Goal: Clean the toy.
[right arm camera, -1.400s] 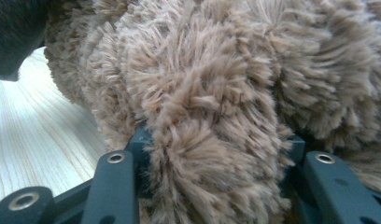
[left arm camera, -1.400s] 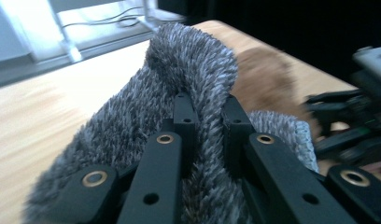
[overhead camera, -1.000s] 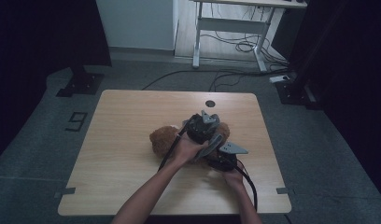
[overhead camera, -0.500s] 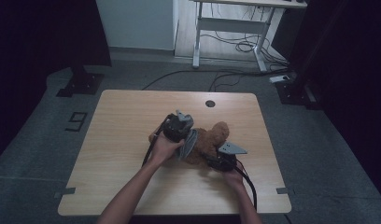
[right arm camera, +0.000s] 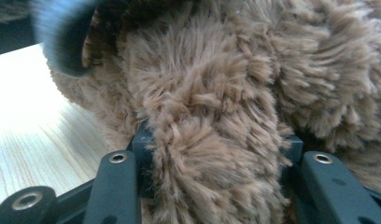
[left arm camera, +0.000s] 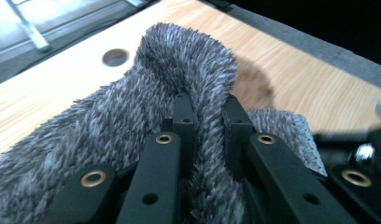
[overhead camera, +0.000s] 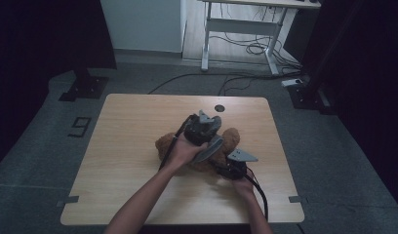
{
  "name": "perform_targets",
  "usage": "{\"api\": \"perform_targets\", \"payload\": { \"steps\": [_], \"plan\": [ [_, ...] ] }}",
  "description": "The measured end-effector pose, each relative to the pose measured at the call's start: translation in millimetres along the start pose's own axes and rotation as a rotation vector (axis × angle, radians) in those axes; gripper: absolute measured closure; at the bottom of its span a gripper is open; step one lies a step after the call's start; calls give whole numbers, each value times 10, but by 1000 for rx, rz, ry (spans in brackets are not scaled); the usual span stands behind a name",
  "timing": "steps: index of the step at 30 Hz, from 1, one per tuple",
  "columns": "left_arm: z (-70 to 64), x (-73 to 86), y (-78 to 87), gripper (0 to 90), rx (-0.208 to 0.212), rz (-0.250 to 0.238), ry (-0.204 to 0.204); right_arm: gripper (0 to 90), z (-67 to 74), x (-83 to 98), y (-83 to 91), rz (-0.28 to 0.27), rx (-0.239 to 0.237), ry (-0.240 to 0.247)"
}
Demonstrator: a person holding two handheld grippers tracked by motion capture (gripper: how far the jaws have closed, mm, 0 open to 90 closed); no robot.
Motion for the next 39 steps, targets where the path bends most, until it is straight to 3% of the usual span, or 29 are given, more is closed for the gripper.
{"api": "perform_targets", "payload": {
  "steps": [3,5,6,9,11,15,19,22,24,26,29,32,37,39],
  "plan": [
    [-25,75,-248,792,-4,59,-7,506,-5,0,5,4,-2,4],
    [45,153,-266,793,2,41,28,506,-14,2,6,12,-2,1],
    [104,187,-224,793,-2,30,49,505,-18,5,4,13,-4,-2],
    [224,240,-81,794,-92,48,9,505,-18,4,3,11,-5,2],
    [346,307,31,795,-136,69,6,505,-33,8,7,8,-7,-8],
    [568,459,276,795,-106,27,95,504,-39,9,2,2,-8,-9],
    [660,521,515,794,-88,-33,134,503,-34,8,2,3,-7,-5],
    [784,591,686,795,-129,-55,143,504,-38,10,4,3,-9,-7],
    [876,643,784,795,-191,-38,133,504,-49,11,1,2,-9,-14],
    [975,727,834,795,-227,-1,142,504,-61,14,2,1,-11,-28],
    [1080,852,860,794,-210,-2,190,504,-56,13,1,-1,-6,-27],
    [1074,853,840,794,-194,-22,201,504,-45,8,-4,1,1,-21],
    [951,667,725,791,-171,-44,160,505,-46,9,-5,-1,5,-19],
    [924,622,647,791,-167,-30,152,506,-47,8,-5,0,6,-18]
  ]
}}
Point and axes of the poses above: each handheld gripper's, and its own axes: y roughly backward along the jaws, x roughly out of its underside, z roughly to its left, the point moved 2 cm from there along -y, roughly forward along the jaws, and after that the axes turned 5 degrees about -z, right-handed, at the moved point
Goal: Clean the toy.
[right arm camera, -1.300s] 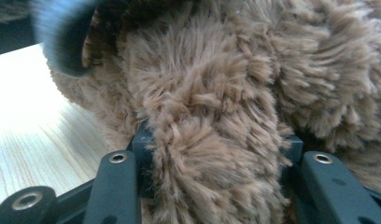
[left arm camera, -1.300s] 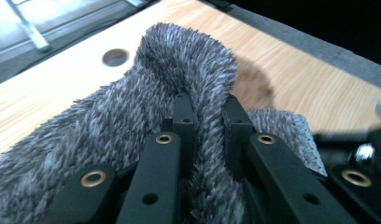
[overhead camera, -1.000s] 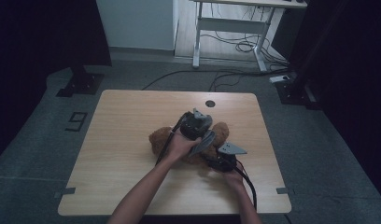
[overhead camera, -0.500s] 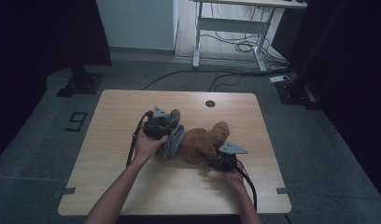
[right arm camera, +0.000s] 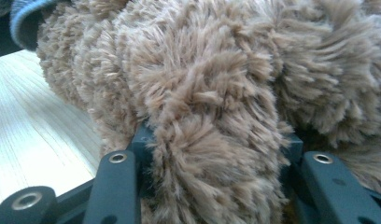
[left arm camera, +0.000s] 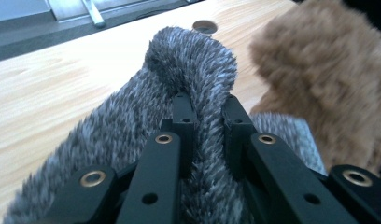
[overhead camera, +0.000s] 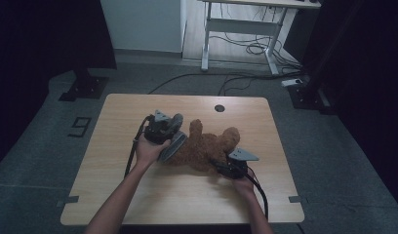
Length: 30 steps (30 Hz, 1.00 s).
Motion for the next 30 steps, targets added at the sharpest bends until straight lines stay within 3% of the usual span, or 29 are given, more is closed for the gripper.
{"api": "perform_targets", "payload": {
  "steps": [3,5,12,15,18,21,25,30],
  "plan": [
    [-16,45,-115,789,14,46,9,505,3,-3,2,2,6,6],
    [-11,110,-134,789,26,51,12,500,5,-4,5,5,6,14],
    [-26,376,-3,798,59,-21,17,352,-4,-79,110,65,-46,11],
    [-40,441,50,799,72,-36,22,324,-20,-152,244,53,-69,-7],
    [-68,473,97,800,79,-41,15,290,-103,-264,393,-11,-45,-78],
    [-103,501,142,801,89,-43,2,231,-207,-399,533,-63,-6,-115],
    [-154,561,205,800,109,-54,-4,168,-232,-605,648,-104,30,-106],
    [-251,667,284,800,137,-84,-8,151,-228,-847,650,-88,43,-66]
  ]
}}
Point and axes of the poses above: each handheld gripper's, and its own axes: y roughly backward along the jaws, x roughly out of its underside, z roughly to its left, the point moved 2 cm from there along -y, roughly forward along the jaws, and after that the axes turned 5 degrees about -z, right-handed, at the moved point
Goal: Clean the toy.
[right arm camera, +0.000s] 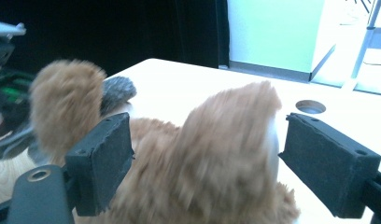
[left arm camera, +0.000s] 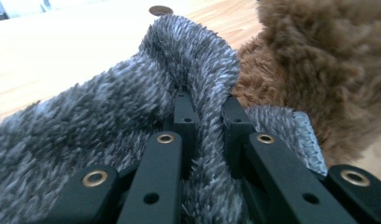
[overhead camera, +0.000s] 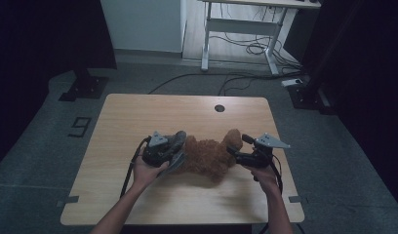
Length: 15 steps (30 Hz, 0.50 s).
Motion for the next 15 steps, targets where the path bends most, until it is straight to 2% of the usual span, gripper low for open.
{"api": "perform_targets", "payload": {
  "steps": [1,4,6,8,12,15],
  "plan": [
    [-18,15,15,800,2,-3,-5,151,-5,-18,-15,9,-4,-1],
    [-54,60,64,800,14,-7,-15,174,39,38,-55,68,-62,17],
    [-73,99,104,800,23,-3,-15,183,125,160,-88,121,-113,44],
    [-95,142,145,799,31,-3,-17,185,196,311,-122,178,-138,52],
    [-146,214,208,798,41,-5,-25,241,245,560,-123,219,-214,-3],
    [-191,253,223,797,41,-7,-33,317,285,692,-124,237,-241,-13]
  ]
}}
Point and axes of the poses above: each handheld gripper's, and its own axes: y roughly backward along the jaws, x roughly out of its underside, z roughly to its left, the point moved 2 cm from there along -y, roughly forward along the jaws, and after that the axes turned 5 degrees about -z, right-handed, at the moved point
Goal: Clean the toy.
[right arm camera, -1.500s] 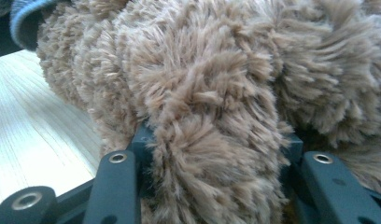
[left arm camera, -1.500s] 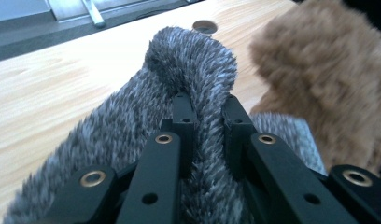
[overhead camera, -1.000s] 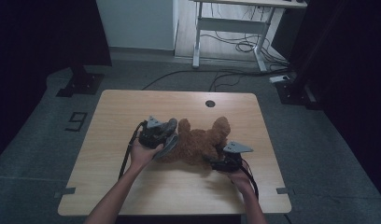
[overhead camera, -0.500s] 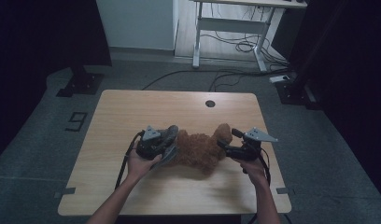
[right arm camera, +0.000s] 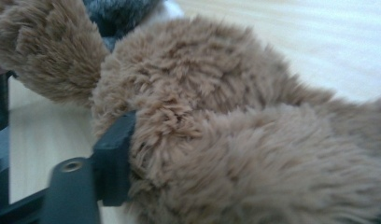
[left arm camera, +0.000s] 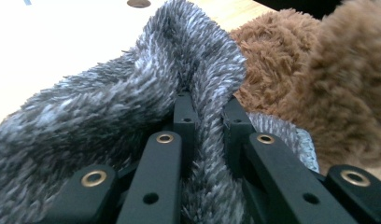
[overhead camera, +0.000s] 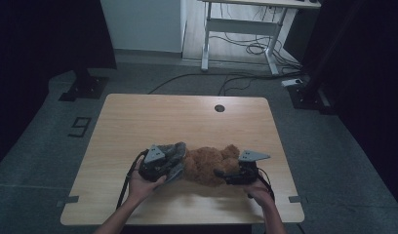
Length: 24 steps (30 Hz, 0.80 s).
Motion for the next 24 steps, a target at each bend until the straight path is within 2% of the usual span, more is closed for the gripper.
{"api": "perform_targets", "payload": {
  "steps": [4,7,11,13,18,21,23,24],
  "plan": [
    [-45,45,-27,797,-9,-2,-16,373,74,115,-81,15,-16,7],
    [-38,39,-64,797,-30,-17,-17,399,91,119,-109,4,36,30],
    [50,-16,-170,797,-53,-25,-1,426,62,97,-195,-22,115,59],
    [107,-43,-248,797,-58,-31,19,432,26,72,-247,-23,135,61],
    [267,-167,-466,798,-100,-24,12,439,-102,-16,-396,-47,189,61],
    [350,-256,-570,797,-108,-17,29,443,-218,-44,-449,-81,214,41],
    [381,-308,-590,795,-109,-12,29,441,-310,-38,-454,-107,200,-12],
    [398,-337,-576,792,-106,-16,32,440,-327,-34,-448,-116,195,-23]
  ]
}}
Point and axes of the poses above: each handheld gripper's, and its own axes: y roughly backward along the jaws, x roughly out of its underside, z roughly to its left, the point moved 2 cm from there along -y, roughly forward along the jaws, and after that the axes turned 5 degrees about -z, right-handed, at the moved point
